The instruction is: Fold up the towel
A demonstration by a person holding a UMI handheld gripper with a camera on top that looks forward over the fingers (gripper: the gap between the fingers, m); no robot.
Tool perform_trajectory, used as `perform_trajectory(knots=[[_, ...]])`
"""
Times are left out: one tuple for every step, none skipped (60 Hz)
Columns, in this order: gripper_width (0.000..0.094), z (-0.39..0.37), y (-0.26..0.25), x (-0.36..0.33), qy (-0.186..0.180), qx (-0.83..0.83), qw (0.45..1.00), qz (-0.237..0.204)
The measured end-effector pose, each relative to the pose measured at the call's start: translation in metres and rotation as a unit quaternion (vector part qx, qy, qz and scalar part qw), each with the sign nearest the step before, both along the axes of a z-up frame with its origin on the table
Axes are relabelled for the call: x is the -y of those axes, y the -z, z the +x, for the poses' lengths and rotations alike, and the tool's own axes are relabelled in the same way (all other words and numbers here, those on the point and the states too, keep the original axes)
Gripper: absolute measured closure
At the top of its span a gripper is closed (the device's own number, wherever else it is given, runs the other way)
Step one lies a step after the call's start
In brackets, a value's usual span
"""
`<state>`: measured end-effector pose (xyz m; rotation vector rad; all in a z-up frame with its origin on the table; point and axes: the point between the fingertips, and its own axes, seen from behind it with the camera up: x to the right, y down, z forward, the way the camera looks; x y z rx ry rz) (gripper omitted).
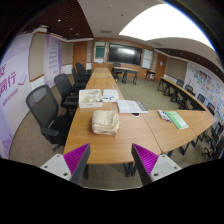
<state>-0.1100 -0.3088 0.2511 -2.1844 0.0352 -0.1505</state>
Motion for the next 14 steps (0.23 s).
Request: perform_trajectory(knots=[[0.0083,-0.0011,-0.0005,0.0015,0.000,-0.004,1.000,-0.001],[0.0084,-0.0017,-0.0011,0.0034,0.000,-0.007,1.000,-0.001],[0.0082,-0.0019,-0.0019,0.0048,0.000,-0.009,1.000,0.000],[0.0083,-0.0020,-0.0028,0.0059,0.000,-0.010,1.000,0.001],[0.0084,-0.0017,-0.0033,0.0067,0.001,-0.012,1.000,0.001],[0.0084,-0.0014,-0.0029,0.0071,0.001,-0.012,1.000,0.002],[0.0085,-0.0012,-0.0032,0.0073,0.001,-0.012,1.000,0.003],[0.0084,-0.0011,-0.0040,0.0077,0.000,-0.013,1.000,0.004],[0.0083,-0.0009,-0.0045,0.0079,-0.001,-0.013,1.000,0.005],[0.0082,-0.0006,-0.0048,0.0081,-0.001,-0.013,1.000,0.005],[0.0082,-0.0005,-0.0049,0.0084,-0.002,-0.014,1.000,0.005],[0.0085,-0.0002,-0.0046,0.0087,-0.002,-0.015,1.000,0.004],[0.0085,0.0003,-0.0044,0.0090,-0.002,-0.017,1.000,0.003],[0.0086,0.0007,-0.0043,0.0093,-0.003,-0.019,1.000,0.002]])
